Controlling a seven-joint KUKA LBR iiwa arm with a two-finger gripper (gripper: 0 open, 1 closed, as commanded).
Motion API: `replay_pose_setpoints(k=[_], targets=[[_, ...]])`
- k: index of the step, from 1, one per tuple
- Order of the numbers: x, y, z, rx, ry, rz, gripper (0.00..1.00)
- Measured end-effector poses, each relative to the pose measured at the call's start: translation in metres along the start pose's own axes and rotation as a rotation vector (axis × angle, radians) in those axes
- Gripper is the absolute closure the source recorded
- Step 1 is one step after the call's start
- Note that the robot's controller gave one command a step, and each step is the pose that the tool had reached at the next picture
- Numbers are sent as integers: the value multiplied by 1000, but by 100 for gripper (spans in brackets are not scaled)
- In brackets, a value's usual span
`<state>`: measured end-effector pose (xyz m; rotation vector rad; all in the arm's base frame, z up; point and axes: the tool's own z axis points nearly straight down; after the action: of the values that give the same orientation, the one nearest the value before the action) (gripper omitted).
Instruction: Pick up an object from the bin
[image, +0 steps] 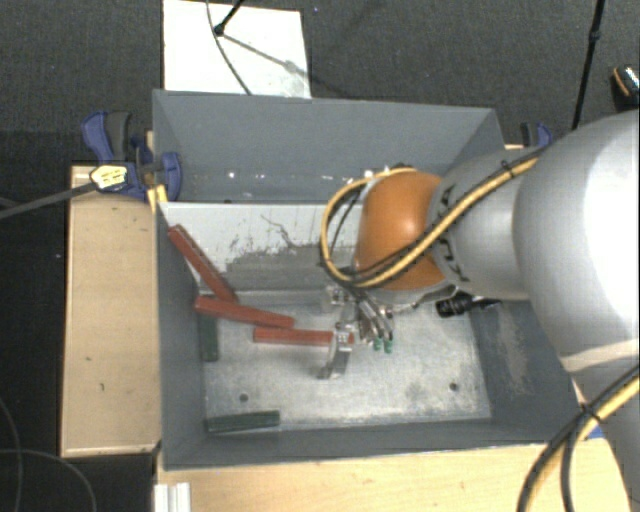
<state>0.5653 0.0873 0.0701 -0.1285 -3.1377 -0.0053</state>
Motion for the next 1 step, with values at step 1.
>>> replay_pose_setpoints(k=[1], targets=[[-1, -4, 0, 3, -1, 3, 100]])
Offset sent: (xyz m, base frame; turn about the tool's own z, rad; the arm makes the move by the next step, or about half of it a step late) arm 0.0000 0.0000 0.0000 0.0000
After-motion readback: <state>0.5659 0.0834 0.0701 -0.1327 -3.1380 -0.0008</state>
